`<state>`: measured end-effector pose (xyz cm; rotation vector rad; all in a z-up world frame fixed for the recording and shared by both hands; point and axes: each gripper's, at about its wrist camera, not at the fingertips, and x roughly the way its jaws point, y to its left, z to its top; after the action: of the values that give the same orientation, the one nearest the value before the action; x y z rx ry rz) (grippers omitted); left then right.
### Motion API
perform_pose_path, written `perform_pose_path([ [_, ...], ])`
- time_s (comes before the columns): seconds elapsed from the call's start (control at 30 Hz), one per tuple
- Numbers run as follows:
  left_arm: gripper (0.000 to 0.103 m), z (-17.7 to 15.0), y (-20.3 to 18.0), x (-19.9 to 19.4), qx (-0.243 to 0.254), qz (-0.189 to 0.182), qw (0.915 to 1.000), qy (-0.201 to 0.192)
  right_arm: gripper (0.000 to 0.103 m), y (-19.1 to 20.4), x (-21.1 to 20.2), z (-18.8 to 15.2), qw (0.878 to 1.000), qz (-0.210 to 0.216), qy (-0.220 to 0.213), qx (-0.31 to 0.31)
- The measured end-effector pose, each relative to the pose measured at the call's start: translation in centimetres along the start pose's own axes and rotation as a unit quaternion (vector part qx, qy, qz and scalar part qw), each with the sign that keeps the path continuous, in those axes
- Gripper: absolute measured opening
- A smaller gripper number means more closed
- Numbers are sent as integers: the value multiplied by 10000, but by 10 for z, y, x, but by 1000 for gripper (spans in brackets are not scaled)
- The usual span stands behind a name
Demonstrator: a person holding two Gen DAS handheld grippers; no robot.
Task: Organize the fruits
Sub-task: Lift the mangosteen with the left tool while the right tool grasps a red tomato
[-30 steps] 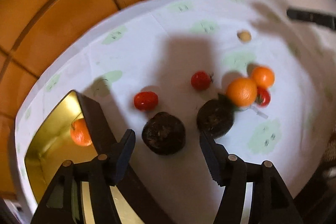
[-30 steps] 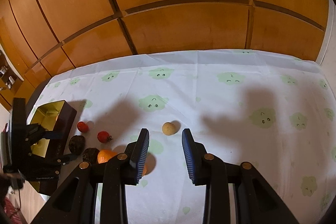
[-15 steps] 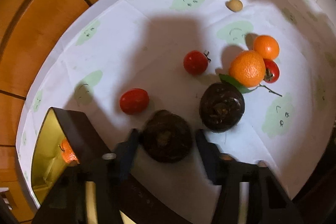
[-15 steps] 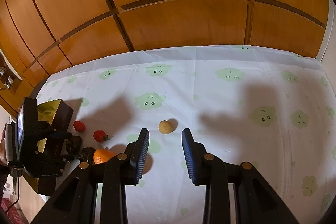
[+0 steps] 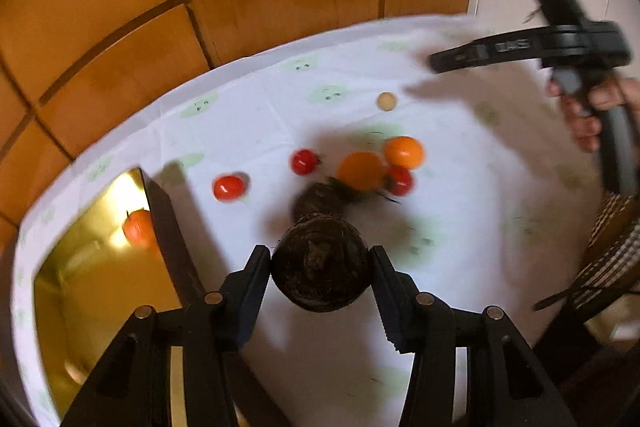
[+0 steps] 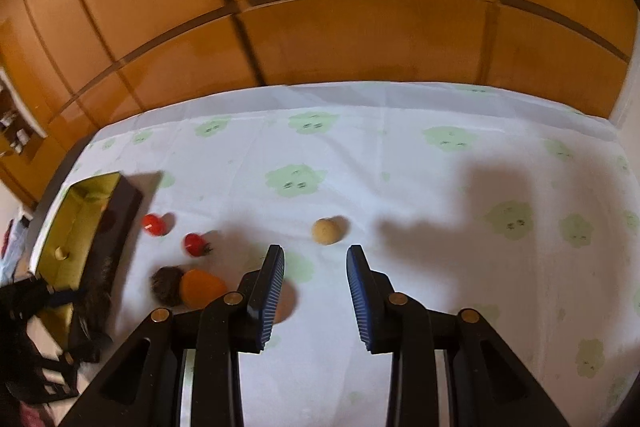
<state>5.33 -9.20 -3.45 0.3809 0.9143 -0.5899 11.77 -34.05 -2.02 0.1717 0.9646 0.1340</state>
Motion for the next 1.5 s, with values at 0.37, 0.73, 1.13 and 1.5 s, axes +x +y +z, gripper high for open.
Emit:
perform_pose_path([
  [0.37, 51, -56, -23, 12, -769, 99, 9969, -133, 33, 117, 34, 3, 9792, 1333, 648, -1384],
  [0.73, 51, -67, -27, 18, -737, 44, 9967, -330, 33, 197, 118, 23, 9500, 812, 1290, -2724],
  [1.13, 51, -72, -23, 15, -890, -74, 9953, -382, 26, 205, 152, 21, 9452, 498, 1400, -2908],
  [1.5, 51, -68, -20, 2, -1011, -281, 9930, -545, 26, 173, 68, 1, 9611, 815, 836, -2505],
])
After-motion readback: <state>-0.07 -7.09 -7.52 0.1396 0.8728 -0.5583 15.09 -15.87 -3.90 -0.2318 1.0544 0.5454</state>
